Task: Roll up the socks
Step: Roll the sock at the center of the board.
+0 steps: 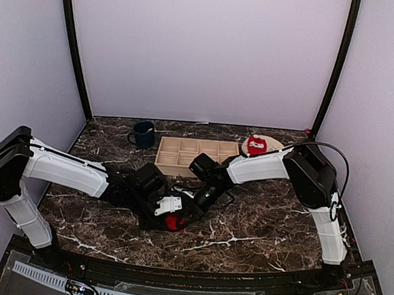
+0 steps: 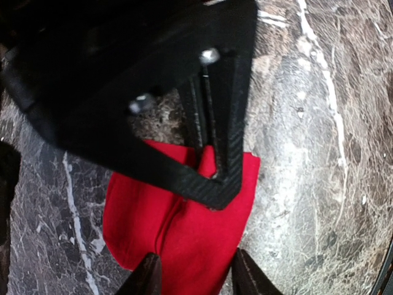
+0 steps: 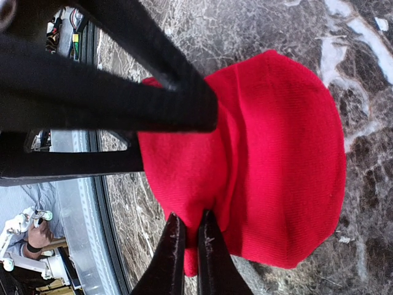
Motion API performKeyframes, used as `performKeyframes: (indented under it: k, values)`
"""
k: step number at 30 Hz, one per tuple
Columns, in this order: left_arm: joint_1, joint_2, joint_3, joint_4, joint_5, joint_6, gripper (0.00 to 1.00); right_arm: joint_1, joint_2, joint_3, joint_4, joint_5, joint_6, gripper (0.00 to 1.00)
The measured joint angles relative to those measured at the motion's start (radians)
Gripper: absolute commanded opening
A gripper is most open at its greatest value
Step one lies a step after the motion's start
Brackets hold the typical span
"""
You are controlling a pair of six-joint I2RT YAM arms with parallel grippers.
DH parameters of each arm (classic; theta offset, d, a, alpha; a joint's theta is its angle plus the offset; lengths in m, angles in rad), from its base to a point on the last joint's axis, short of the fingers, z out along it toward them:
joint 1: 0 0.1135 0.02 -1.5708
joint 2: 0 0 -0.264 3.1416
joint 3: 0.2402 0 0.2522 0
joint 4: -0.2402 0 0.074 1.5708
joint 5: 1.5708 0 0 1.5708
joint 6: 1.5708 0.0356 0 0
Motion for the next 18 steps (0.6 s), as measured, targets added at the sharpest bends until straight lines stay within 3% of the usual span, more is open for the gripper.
performKeyframes:
  k: [5,11,18]
  values:
    - [-0.003,0.004,0.000,-0.003,0.000,0.002,0.30,0.000,0.002,0.004,-0.005,0.000,-0.004,0.02]
    - [-0.005,0.013,0.002,-0.009,0.006,0.001,0.08,0.000,0.004,0.009,-0.013,0.000,-0.010,0.03]
    - [-0.005,0.038,0.037,-0.042,0.014,0.009,0.00,-0.004,0.004,0.009,-0.020,-0.001,-0.011,0.06]
